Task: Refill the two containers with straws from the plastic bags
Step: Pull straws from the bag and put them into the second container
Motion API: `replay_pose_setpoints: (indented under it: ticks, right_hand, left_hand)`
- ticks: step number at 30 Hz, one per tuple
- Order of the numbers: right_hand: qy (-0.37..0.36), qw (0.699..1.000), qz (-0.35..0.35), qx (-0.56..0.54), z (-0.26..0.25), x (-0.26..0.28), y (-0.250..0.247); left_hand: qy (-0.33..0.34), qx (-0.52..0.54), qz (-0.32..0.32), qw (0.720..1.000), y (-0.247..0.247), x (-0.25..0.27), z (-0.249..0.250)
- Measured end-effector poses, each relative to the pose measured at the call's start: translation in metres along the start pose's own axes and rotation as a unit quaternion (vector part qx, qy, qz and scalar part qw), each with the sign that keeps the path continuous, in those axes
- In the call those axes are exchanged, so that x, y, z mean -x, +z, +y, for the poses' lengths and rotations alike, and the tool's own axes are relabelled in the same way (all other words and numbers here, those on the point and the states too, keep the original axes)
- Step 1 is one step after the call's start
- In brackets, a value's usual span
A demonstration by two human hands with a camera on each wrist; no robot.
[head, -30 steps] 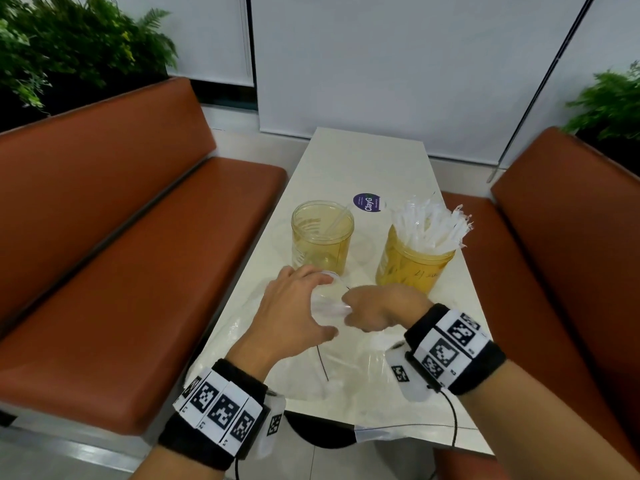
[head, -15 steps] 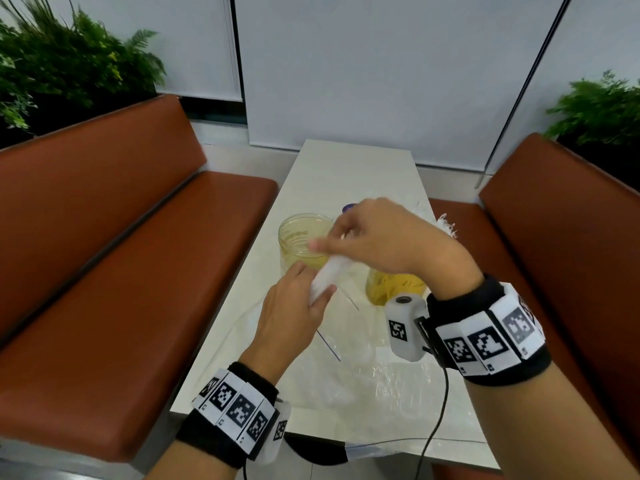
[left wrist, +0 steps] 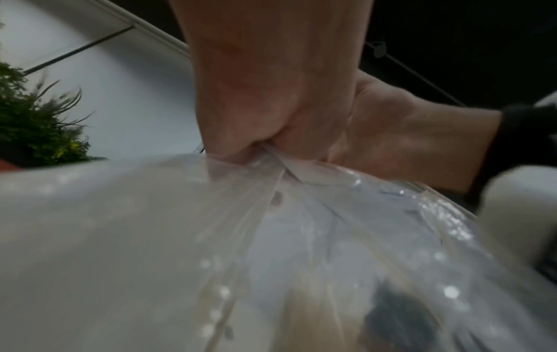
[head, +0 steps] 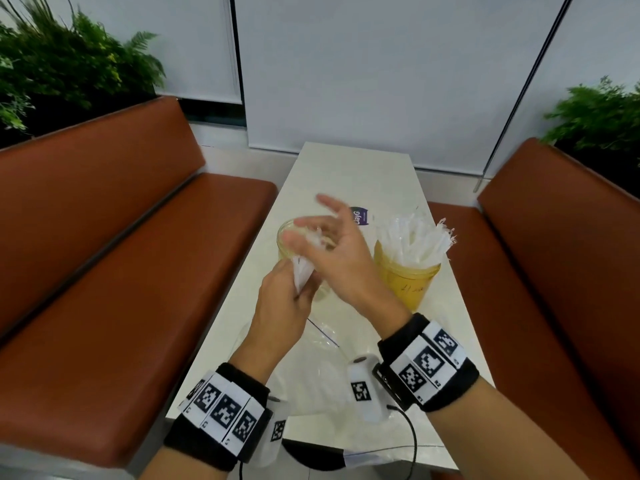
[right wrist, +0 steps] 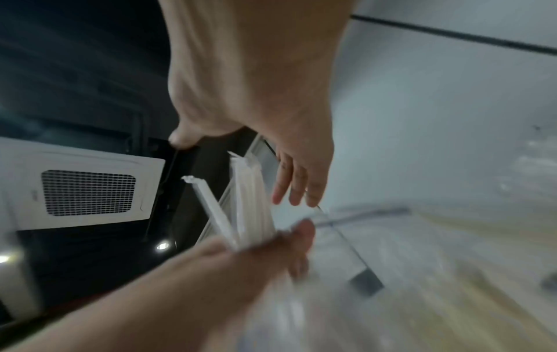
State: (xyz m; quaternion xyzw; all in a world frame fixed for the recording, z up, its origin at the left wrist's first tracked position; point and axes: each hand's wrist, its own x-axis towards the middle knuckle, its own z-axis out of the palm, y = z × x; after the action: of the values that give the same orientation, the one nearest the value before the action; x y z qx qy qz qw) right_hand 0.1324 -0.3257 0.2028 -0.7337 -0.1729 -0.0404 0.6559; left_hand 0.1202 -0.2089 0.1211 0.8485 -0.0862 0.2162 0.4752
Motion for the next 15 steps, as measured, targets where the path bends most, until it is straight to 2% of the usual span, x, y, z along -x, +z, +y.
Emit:
replay_pose_setpoints:
  ticks: [2,3,6,10,15]
  right_hand:
    - [0.009,0.993,-0.049,0.104,0.015,0.006,0.013]
    - [-0.006,0.989,-0.047,0.138,0.019,0.007,0.018]
    - [-0.015,0.989,-0.021,0.147,0.027,0.003,0.027]
    - [-0.024,0.997,0.002,0.073,0.006,-0.008,0.029]
    - [-0.090,0.993,0.075,-0.031,-0.053,-0.032,0.010]
  left_hand:
    - [-0.013,0.046,-0.001,0.999,-0.001,0.001,0.002]
    - [-0.026,0.078,0.003,0.997,0.000,0.001,0.003]
    - [-0.043,0.087,0.014,0.995,-0.003,0.003,0.001]
    - [-0.067,0.074,-0.002,0.995,-0.006,0.000,0.005]
    - [-0.091,0.041,-0.004,0.995,-0.005,-0.001,0.003]
